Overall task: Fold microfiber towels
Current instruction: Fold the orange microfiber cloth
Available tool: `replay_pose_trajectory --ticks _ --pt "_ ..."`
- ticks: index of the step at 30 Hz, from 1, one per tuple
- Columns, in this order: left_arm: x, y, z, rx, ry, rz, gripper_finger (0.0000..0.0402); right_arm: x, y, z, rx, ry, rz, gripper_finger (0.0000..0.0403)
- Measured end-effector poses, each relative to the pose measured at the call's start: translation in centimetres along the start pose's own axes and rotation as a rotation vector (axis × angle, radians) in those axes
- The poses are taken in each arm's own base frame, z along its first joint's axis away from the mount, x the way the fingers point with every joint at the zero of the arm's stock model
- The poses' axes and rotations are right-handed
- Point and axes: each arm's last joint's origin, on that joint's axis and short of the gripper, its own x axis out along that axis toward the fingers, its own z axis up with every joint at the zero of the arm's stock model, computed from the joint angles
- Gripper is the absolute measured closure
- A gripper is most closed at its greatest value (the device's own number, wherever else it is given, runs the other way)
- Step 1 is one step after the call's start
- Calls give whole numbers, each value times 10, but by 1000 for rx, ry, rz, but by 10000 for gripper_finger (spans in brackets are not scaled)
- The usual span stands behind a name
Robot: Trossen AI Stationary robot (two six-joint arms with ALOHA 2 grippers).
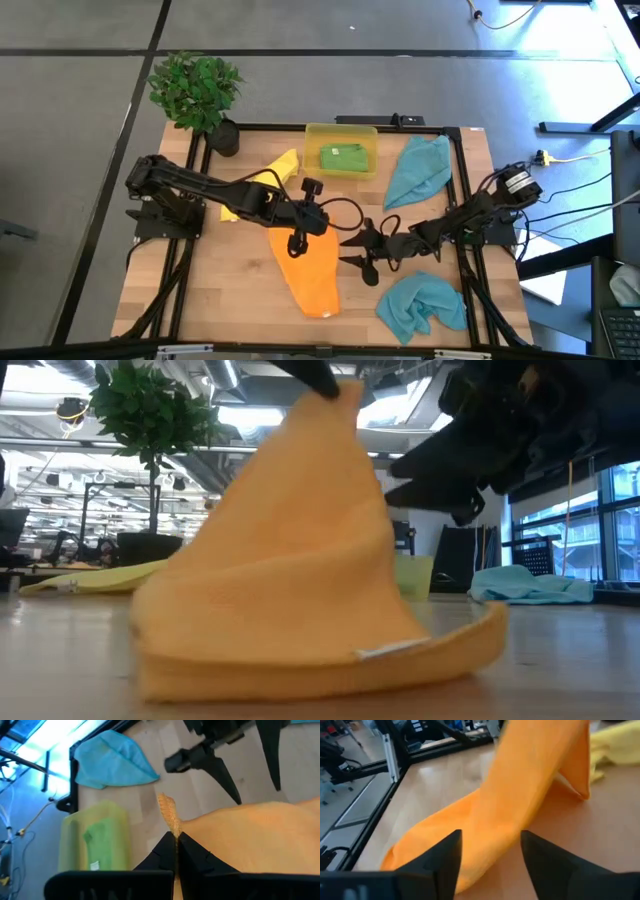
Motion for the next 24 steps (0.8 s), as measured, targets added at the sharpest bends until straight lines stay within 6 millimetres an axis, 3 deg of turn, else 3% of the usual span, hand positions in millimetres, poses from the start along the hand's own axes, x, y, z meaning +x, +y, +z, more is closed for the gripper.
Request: replay_pose_trajectory --ticks 8,24 --pt "-10 8 5 -3 10 51 401 13 -16 -13 122 92 5 124" --pt "-18 18 9 -20 -9 198 401 28 -11 -35 230 225 145 124"
